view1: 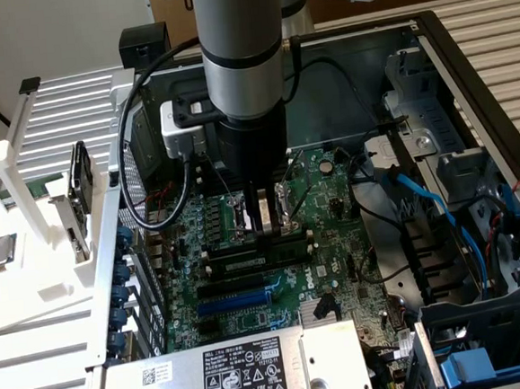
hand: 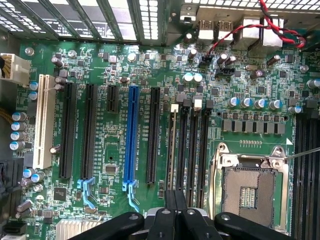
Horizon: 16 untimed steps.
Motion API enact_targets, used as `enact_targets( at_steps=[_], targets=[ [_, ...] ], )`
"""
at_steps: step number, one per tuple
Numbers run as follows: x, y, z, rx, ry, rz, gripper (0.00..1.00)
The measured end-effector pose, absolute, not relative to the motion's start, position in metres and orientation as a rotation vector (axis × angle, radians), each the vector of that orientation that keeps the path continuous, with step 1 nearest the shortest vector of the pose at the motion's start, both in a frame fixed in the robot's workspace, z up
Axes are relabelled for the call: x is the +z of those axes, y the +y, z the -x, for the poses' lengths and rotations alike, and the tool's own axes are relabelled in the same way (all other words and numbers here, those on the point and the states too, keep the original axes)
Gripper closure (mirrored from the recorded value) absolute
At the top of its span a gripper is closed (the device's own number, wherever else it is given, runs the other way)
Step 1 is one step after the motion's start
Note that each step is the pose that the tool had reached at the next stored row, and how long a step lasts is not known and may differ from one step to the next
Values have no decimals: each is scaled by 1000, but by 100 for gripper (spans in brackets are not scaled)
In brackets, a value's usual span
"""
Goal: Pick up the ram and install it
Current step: 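Press down the ram until it locks into place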
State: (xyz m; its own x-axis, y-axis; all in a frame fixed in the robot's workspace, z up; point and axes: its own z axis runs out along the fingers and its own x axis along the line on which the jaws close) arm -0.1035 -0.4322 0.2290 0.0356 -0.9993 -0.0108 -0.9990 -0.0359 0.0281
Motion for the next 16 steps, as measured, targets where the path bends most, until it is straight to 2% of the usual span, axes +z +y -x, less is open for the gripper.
enact_targets(
  at_steps=[9,16],
  targets=[
    [245,-432,104,-42,-2171,-2250,90],
    [246,-432,104,-42,-2171,-2250,90]
  ],
)
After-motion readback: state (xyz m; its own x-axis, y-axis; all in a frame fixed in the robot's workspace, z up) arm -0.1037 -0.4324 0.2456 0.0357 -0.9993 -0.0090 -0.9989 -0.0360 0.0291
